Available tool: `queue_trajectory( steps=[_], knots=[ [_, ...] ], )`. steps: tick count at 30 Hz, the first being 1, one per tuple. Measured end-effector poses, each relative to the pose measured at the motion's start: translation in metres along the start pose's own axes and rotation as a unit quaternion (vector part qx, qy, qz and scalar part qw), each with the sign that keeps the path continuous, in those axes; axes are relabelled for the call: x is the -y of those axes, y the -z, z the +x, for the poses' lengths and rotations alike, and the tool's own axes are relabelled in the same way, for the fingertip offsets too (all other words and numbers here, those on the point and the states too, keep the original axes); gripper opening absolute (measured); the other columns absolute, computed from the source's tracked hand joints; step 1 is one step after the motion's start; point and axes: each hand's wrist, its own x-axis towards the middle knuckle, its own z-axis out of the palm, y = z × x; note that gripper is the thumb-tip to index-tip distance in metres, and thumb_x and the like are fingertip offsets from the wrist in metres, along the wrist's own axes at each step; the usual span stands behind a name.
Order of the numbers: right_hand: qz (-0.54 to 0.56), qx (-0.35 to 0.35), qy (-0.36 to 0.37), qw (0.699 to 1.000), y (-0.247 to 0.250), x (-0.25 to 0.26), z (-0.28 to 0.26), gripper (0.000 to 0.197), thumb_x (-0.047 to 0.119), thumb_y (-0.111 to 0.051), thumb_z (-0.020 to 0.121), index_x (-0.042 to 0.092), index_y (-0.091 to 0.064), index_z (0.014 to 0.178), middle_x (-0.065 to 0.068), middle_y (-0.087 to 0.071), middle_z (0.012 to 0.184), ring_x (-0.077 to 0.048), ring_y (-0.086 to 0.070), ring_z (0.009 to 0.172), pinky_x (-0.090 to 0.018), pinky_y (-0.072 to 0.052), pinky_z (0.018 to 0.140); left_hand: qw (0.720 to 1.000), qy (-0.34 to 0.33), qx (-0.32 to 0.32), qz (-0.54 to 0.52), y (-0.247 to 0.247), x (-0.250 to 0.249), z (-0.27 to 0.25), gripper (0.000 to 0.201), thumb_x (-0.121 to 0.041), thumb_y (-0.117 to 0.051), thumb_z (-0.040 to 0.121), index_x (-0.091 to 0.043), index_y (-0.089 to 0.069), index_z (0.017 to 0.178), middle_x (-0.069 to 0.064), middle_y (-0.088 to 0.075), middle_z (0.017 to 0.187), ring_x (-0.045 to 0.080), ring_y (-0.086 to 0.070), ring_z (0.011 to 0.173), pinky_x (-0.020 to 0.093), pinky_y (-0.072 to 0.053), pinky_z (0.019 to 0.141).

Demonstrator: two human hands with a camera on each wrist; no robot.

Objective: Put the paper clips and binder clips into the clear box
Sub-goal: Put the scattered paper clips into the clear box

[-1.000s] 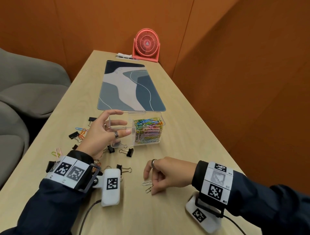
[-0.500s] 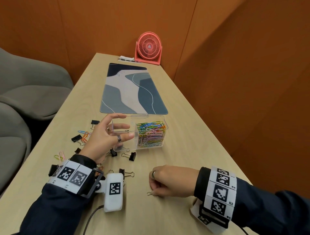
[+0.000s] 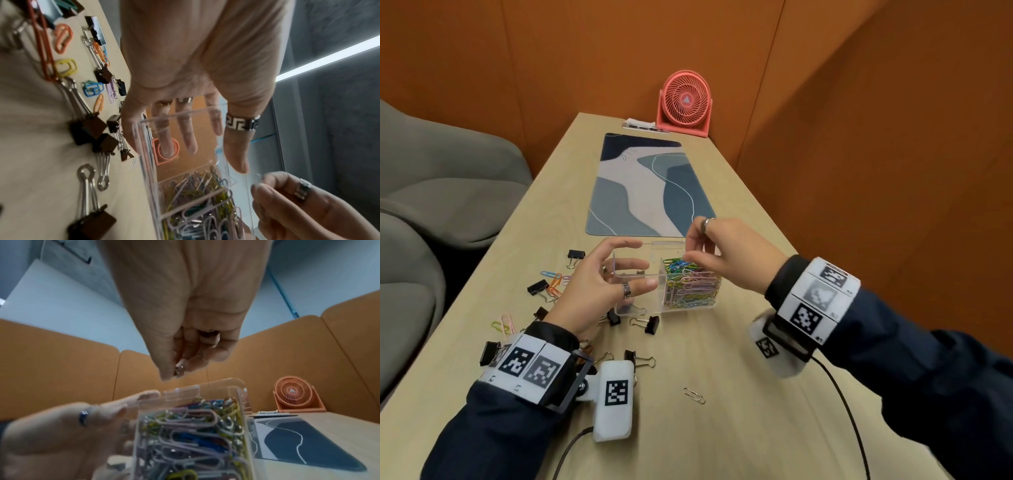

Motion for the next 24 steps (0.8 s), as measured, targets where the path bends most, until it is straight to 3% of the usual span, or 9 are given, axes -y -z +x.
queue_trajectory(
  steps=[4, 8, 11, 14, 16, 18, 21, 24],
  knots=[
    [-0.06, 0.004, 0.001, 0.998, -0.012, 0.002, 0.015, 0.01, 0.027, -0.061, 0.088, 0.017, -0.065, 0.088, 0.013, -0.048, 0.076, -0.003, -0.041, 0.064, -0.021, -0.036, 0.066, 1.0, -0.003, 0.0, -0.007, 0.001, 0.0, 0.001, 0.057, -0.017, -0.08, 0.054, -0.034, -0.061, 0.104, 0.008, -0.068, 0.104, 0.025, -0.068, 0.087, 0.06, -0.051, 0.079],
    [-0.045, -0.029, 0.0, 0.999, -0.02, 0.001, 0.015, 0.02, 0.03, -0.059, 0.09, 0.017, -0.072, 0.096, 0.003, -0.055, 0.085, -0.01, -0.048, 0.08, -0.029, -0.045, 0.077, 1.0, -0.008, -0.002, -0.021, 0.002, 0.0, 0.001, 0.058, -0.019, -0.079, 0.051, -0.032, -0.06, 0.104, 0.008, -0.067, 0.104, 0.025, -0.066, 0.085, 0.047, -0.054, 0.072],
    [0.024, -0.075, -0.03, 0.996, -0.02, -0.001, 0.006, 0.022, 0.036, -0.053, 0.092, 0.018, -0.065, 0.087, 0.002, -0.058, 0.078, -0.011, -0.05, 0.068, -0.022, -0.042, 0.065, 1.0, -0.015, -0.007, -0.024, 0.005, 0.001, 0.003, 0.056, -0.016, -0.078, 0.054, -0.032, -0.059, 0.104, 0.007, -0.067, 0.103, 0.018, -0.067, 0.082, 0.038, -0.057, 0.064],
    [0.088, -0.071, -0.051, 0.992, -0.02, -0.002, -0.012, 0.031, 0.039, -0.053, 0.091, 0.019, -0.055, 0.069, 0.003, -0.055, 0.06, -0.006, -0.046, 0.052, -0.014, -0.033, 0.051, 0.999, -0.022, -0.012, -0.03, 0.008, 0.003, 0.005, 0.053, -0.012, -0.078, 0.059, -0.031, -0.059, 0.104, 0.007, -0.067, 0.103, 0.015, -0.067, 0.079, 0.028, -0.057, 0.057],
    [0.113, -0.014, -0.061, 0.992, -0.022, -0.002, -0.025, 0.033, 0.04, -0.058, 0.088, 0.014, -0.062, 0.067, 0.006, -0.053, 0.055, -0.005, -0.046, 0.049, -0.013, -0.035, 0.05, 0.999, -0.024, -0.019, -0.023, 0.01, 0.005, 0.006, 0.056, -0.016, -0.084, 0.055, -0.035, -0.06, 0.102, 0.005, -0.068, 0.103, 0.018, -0.067, 0.084, 0.031, -0.056, 0.063],
    [0.111, 0.122, -0.067, 0.984, -0.029, -0.003, -0.037, 0.029, 0.039, -0.065, 0.084, 0.012, -0.068, 0.075, 0.006, -0.06, 0.06, -0.004, -0.05, 0.053, -0.012, -0.038, 0.055, 0.999, -0.02, -0.029, -0.012, 0.012, 0.006, 0.008, 0.059, -0.02, -0.09, 0.051, -0.041, -0.061, 0.097, 0.003, -0.07, 0.102, 0.022, -0.067, 0.09, 0.038, -0.055, 0.072],
    [0.063, 0.328, -0.069, 0.94, -0.048, 0.001, -0.051, 0.029, 0.041, -0.072, 0.077, 0.016, -0.066, 0.089, 0.005, -0.066, 0.074, -0.006, -0.053, 0.066, -0.018, -0.041, 0.064, 0.999, -0.018, -0.037, -0.011, 0.015, 0.004, 0.009, 0.056, -0.027, -0.088, 0.046, -0.046, -0.063, 0.092, 0.001, -0.071, 0.1, 0.024, -0.067, 0.092, 0.044, -0.055, 0.078],
    [0.046, 0.358, -0.07, 0.93, -0.063, 0.007, -0.058, 0.028, 0.035, -0.078, 0.072, 0.018, -0.062, 0.088, 0.01, -0.056, 0.068, -0.005, -0.05, 0.063, -0.018, -0.039, 0.059, 0.999, -0.025, -0.038, -0.012, 0.017, 0.001, 0.008, 0.065, -0.021, -0.091, 0.044, -0.039, -0.062, 0.099, 0.002, -0.07, 0.1, 0.023, -0.068, 0.091, 0.038, -0.055, 0.071]
  ],
)
